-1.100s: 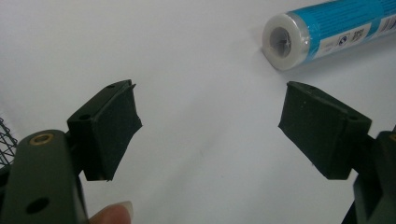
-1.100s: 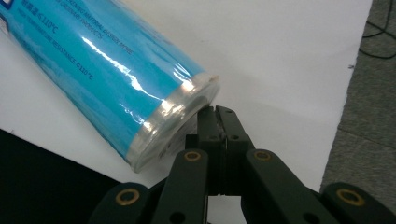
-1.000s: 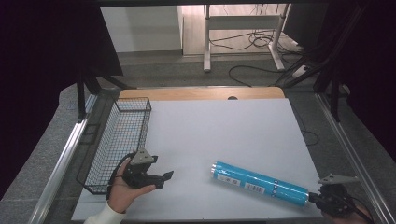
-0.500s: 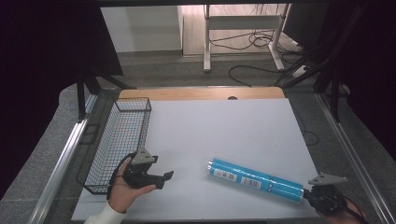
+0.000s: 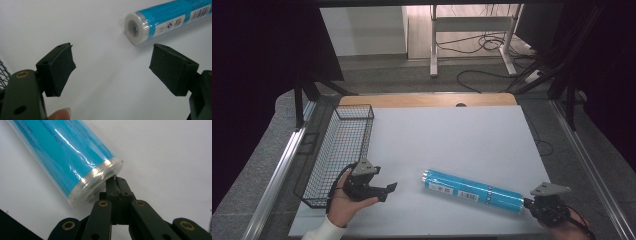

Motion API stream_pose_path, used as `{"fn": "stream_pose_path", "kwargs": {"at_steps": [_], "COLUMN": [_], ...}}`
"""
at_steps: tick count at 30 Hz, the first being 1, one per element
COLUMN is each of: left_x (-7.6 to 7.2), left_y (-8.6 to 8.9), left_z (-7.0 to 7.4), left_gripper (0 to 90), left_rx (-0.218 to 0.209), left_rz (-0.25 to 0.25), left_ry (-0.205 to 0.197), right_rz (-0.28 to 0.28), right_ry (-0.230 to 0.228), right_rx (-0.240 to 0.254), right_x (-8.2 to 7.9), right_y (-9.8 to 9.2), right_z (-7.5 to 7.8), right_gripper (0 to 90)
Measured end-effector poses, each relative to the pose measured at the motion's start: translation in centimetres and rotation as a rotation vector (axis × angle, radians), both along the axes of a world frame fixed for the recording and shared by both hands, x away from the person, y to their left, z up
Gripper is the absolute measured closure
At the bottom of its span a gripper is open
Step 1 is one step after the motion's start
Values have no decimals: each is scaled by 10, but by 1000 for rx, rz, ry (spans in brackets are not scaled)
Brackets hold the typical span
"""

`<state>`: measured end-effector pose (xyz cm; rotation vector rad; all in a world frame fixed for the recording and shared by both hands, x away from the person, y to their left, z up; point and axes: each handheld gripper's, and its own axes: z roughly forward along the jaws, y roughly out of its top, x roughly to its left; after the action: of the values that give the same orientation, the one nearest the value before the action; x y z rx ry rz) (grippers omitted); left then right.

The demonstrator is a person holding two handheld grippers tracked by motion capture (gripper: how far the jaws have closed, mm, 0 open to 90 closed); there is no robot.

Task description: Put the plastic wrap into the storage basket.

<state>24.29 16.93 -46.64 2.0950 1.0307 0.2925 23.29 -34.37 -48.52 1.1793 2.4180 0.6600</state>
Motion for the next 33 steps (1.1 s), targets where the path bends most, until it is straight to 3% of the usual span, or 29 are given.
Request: {"fn": "stream_pose_path", "kwargs": {"at_steps": [21, 33], "left_x": [4, 6], "left_y": [0, -5], "left_z": [-2, -4], "left_gripper": [190, 186], "left_rx": [14, 35], "left_rz": [4, -15], "left_ry": [10, 14], "right_rz": [137, 148], "right_ry": [-12, -11], "right_rx": [29, 55], "right_x": [22, 24], "right_y": [51, 54], "right_z": [-2, -3], "right_gripper": [894, 894]}}
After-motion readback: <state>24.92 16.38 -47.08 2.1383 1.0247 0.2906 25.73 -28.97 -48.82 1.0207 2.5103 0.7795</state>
